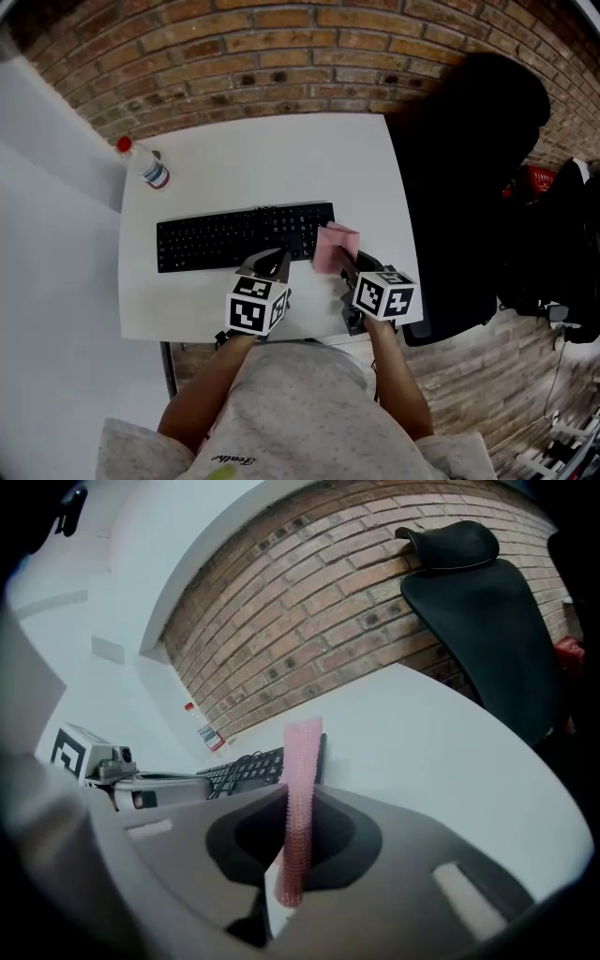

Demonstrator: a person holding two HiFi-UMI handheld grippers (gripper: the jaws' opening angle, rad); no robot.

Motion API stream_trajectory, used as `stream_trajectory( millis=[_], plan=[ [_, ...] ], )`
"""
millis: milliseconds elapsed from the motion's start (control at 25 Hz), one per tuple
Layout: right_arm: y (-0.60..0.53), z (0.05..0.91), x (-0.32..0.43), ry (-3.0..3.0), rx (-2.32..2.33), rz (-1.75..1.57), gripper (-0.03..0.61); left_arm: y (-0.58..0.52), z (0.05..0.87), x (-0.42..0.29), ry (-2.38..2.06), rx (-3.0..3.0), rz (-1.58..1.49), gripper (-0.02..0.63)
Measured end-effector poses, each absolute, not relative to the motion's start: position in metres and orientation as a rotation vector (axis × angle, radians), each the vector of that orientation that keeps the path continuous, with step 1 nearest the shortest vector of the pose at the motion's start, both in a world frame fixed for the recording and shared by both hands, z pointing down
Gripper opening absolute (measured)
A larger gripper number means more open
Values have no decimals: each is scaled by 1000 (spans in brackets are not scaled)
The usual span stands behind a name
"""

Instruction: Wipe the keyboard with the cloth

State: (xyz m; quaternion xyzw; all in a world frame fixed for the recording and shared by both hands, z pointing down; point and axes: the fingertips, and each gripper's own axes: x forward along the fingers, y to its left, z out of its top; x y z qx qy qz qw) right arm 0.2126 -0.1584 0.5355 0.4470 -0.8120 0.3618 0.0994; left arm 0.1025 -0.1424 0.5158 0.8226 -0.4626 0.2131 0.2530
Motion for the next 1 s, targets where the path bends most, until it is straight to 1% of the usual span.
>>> stream_trajectory(
  millis=[200,400,1000],
  plan=[
    [-163,528,220,-2412,1332,1065,21,-146,509,101,-1281,2233,560,-8],
    [-168,507,209,-2469,1314,1019,21,-149,499,82,-1331,2220,532,-8],
    [-184,446,119,-2617,1205,874,21,-158,463,-2,-1456,2186,418,-8]
  ],
)
